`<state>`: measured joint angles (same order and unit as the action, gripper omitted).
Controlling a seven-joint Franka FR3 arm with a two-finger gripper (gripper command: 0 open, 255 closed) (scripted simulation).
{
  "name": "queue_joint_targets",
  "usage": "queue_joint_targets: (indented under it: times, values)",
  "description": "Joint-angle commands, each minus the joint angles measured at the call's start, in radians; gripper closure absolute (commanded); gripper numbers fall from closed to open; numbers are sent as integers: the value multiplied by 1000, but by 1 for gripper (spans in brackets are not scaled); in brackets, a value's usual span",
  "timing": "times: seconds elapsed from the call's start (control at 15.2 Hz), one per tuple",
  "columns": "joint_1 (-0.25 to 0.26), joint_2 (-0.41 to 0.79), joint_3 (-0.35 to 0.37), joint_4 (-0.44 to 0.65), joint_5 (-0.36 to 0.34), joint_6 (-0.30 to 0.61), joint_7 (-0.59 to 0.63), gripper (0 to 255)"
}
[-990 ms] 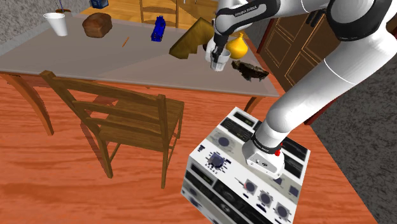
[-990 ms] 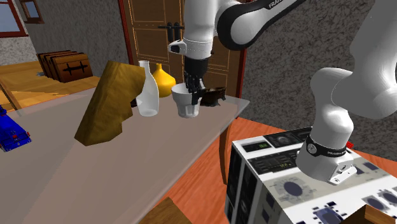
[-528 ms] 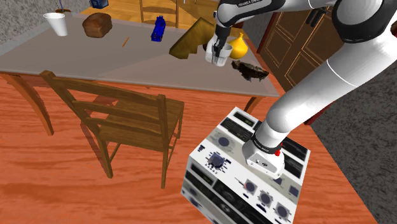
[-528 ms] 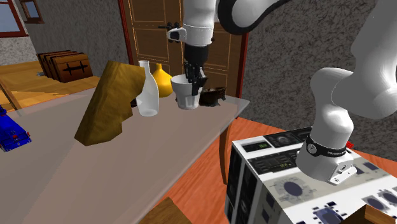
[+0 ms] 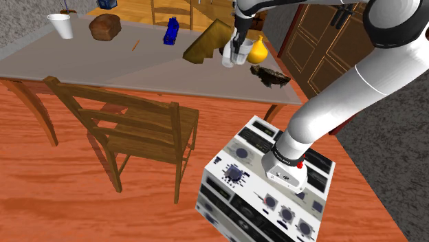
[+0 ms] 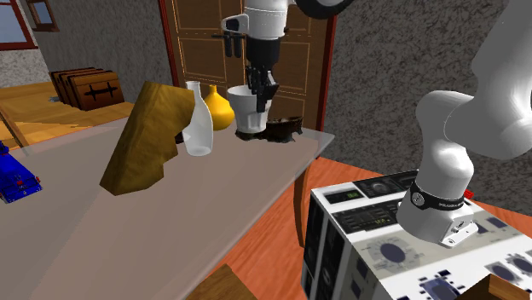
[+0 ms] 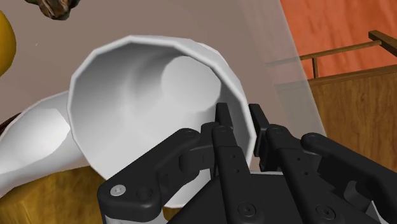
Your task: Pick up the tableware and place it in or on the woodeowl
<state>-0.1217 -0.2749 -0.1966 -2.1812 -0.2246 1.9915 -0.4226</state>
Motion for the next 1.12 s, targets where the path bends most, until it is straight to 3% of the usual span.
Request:
queue_joint_targets:
  times: [0.0,0.53,1.06]
  values:
    - [0,-5,1,23,2,-28,-5,255]
    - [-65,-16,-112,44,-15,-27,-178,255]
    - [-130,38,-250,130,-3,-23,-390,255]
